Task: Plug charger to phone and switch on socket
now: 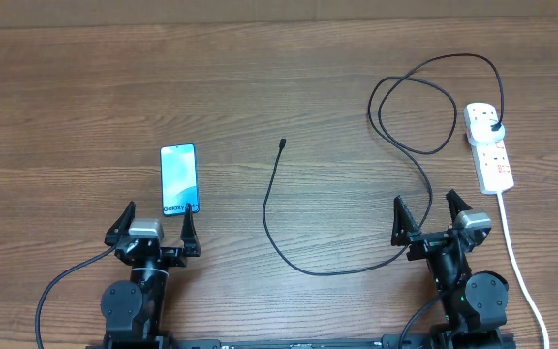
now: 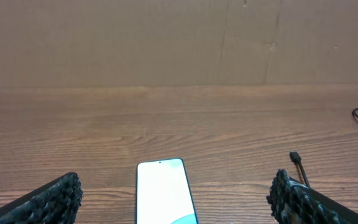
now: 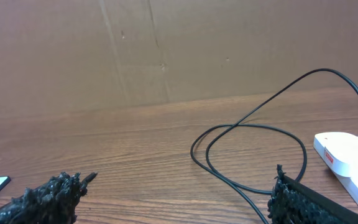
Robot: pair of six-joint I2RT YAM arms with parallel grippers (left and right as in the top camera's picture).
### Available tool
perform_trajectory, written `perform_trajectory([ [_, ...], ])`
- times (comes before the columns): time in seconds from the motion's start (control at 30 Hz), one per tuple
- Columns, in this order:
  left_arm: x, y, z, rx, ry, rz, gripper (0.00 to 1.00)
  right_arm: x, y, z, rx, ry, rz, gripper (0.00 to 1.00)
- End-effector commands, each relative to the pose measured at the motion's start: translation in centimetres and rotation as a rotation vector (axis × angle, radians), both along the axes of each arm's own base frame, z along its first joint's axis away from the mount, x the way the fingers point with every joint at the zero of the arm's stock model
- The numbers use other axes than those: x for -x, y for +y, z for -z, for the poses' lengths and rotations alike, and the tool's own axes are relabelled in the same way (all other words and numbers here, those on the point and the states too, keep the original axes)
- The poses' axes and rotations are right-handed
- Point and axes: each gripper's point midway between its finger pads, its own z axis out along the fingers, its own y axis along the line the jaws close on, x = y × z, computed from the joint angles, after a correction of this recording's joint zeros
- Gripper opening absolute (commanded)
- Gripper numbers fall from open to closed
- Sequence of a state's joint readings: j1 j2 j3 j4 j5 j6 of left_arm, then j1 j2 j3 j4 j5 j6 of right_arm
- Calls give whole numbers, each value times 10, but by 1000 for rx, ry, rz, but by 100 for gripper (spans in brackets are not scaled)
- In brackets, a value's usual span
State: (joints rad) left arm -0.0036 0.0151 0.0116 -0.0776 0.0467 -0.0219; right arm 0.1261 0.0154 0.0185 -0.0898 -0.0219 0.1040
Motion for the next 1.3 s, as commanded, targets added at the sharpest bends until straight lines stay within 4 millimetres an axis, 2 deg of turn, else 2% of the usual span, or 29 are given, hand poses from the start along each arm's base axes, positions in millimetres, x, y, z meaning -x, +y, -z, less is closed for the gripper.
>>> perform_trajectory([
  [0.0,0,5,1,-17,-4,-23,100,0,0,1,-3,-6,0,100],
  [0.77,1,0,-3,-25,-9,4,100,0,0,1,-3,-5,4,100],
  [1.07,-6,-4,-32,-22,62,32,100,0,0,1,-3,-6,4,100],
  [1.2,-19,-7,-49,-39,137,52,100,0,0,1,-3,-6,4,100],
  [1.27,-34,-9,-63,-36,206,66,100,0,0,1,-3,-6,4,100],
])
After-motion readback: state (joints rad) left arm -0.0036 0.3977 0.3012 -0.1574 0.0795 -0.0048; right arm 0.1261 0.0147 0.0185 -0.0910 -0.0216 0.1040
